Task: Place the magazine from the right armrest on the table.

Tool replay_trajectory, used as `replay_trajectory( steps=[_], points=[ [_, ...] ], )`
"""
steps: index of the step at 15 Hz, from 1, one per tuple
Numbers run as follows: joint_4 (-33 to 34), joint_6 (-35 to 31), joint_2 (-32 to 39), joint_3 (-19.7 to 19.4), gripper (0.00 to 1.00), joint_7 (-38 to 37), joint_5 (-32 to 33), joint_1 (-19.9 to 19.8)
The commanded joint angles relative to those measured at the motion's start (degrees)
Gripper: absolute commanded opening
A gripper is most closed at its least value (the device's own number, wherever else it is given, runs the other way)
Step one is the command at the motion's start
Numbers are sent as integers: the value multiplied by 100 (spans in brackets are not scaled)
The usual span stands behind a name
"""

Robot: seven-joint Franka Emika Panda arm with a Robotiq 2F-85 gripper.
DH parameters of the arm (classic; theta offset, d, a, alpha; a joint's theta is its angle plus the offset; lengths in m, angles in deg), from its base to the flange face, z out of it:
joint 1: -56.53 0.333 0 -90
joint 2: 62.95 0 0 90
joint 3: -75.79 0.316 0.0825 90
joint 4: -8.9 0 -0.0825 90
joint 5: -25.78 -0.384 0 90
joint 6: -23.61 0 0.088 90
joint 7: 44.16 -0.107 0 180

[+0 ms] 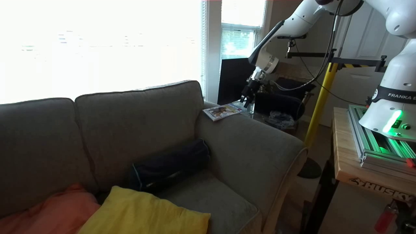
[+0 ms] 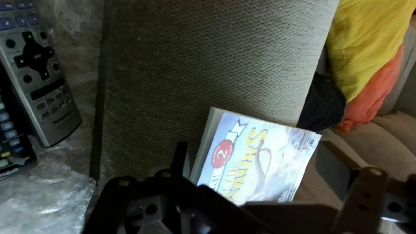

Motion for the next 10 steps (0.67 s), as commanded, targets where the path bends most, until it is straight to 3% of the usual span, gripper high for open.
replay_trajectory(
  steps=[1, 10],
  points=[
    [374, 364, 371, 14, 100, 326, -218, -92],
    [1197, 282, 964, -9, 100, -51, -1056, -19]
  ],
)
